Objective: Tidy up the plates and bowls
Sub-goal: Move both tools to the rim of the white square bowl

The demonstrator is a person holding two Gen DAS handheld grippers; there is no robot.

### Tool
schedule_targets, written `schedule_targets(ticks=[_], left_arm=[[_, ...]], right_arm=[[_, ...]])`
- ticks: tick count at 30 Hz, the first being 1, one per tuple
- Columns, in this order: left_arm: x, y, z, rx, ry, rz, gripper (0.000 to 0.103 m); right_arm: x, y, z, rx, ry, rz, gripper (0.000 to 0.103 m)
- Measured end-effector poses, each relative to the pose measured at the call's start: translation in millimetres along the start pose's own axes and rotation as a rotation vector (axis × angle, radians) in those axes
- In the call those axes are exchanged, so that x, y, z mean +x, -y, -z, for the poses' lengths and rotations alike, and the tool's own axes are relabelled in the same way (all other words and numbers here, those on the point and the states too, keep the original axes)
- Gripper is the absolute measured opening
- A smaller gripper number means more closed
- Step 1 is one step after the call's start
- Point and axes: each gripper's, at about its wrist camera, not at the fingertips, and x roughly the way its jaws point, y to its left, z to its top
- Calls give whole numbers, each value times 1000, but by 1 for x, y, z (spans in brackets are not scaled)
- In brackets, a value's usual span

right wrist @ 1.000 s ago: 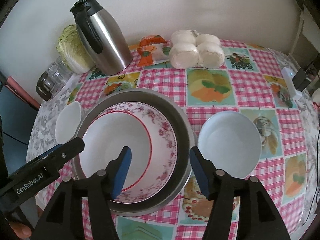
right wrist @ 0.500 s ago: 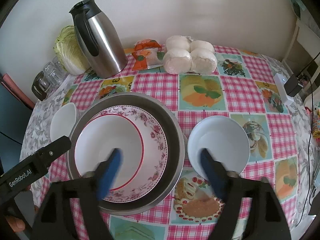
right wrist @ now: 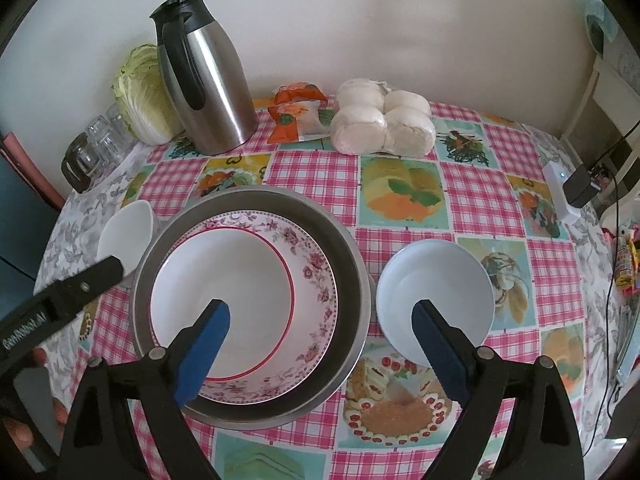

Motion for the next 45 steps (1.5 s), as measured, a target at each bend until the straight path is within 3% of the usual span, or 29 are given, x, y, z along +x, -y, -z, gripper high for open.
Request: schedule_targets(ticks=[11,19,30,45], left_arm=[[-12,-50,-13,-67,40,-71,103],[-14,-88,-18,-133,45,-81,103],[-13,-117,-24,-183,57,-38,103],[2,-143,-33,-302,25,22,101]], right_arm=[[-2,-28,4,-52,18,-50,93],[-2,-49,8,-75,38,-38,93],[-12,-80,4,-92,110,-64,93],[-8,-122,-12,-132,124,-70,93]])
